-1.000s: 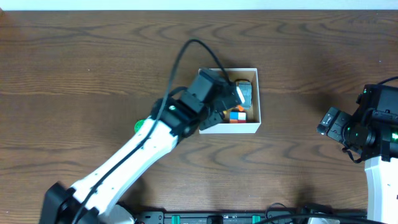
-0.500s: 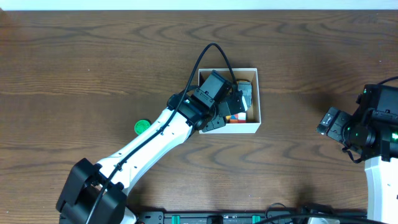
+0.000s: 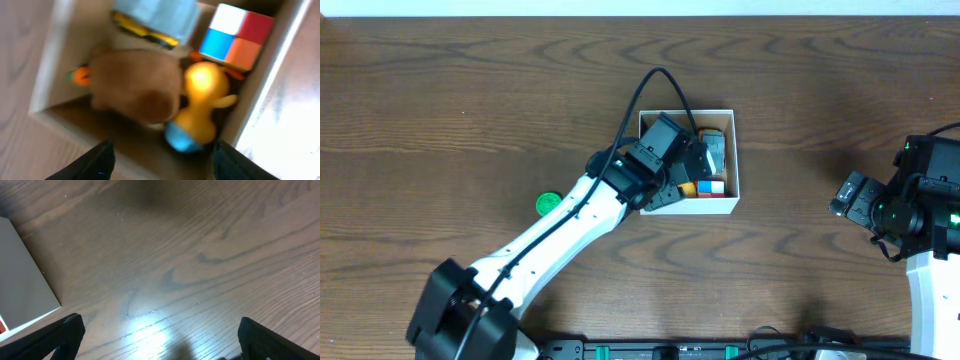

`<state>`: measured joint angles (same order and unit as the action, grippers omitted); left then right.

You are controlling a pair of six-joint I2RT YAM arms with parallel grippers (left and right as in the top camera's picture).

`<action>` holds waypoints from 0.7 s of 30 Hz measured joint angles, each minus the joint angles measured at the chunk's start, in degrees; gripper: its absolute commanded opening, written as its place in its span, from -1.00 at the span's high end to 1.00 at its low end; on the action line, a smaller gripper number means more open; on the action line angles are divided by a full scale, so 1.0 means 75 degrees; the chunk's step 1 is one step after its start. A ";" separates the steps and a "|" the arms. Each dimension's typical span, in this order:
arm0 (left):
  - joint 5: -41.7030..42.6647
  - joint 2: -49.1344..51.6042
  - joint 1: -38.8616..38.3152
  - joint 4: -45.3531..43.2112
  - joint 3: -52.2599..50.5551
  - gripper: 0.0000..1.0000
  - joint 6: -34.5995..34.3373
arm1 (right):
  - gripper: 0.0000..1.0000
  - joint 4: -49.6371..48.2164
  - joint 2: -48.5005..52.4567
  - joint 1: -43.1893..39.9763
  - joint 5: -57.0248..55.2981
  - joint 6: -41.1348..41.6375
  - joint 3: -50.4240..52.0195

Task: Pack container
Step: 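Carry the duck right and drop it into the box, then move the left gripper back and grasp the green lid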

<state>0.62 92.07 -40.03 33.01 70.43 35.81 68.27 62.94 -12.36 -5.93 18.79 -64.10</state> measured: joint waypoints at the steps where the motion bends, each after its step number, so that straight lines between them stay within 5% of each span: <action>1: -0.0082 -0.0166 0.0085 0.0015 0.0000 -0.53 -0.0195 | -0.98 -0.0003 0.0000 0.0000 -0.0003 0.0000 0.0000; 10: -0.0338 -0.2005 0.2836 0.1428 0.0079 -0.91 -0.3483 | -0.98 -0.0020 0.0026 0.0000 -0.0003 0.0000 0.0000; 16: 0.0157 -0.1279 0.4666 0.1830 -0.0079 -0.94 -0.5208 | -0.99 -0.0020 0.0239 0.0000 0.0006 -0.0003 0.0000; 21: 0.0475 -0.0163 0.5091 0.1941 -0.0143 -0.96 -0.5732 | -0.99 0.0000 0.0356 0.0000 0.0020 -0.0003 0.0000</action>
<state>4.19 90.85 -1.85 47.57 69.36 -7.18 68.27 65.60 -12.36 -5.78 18.76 -64.10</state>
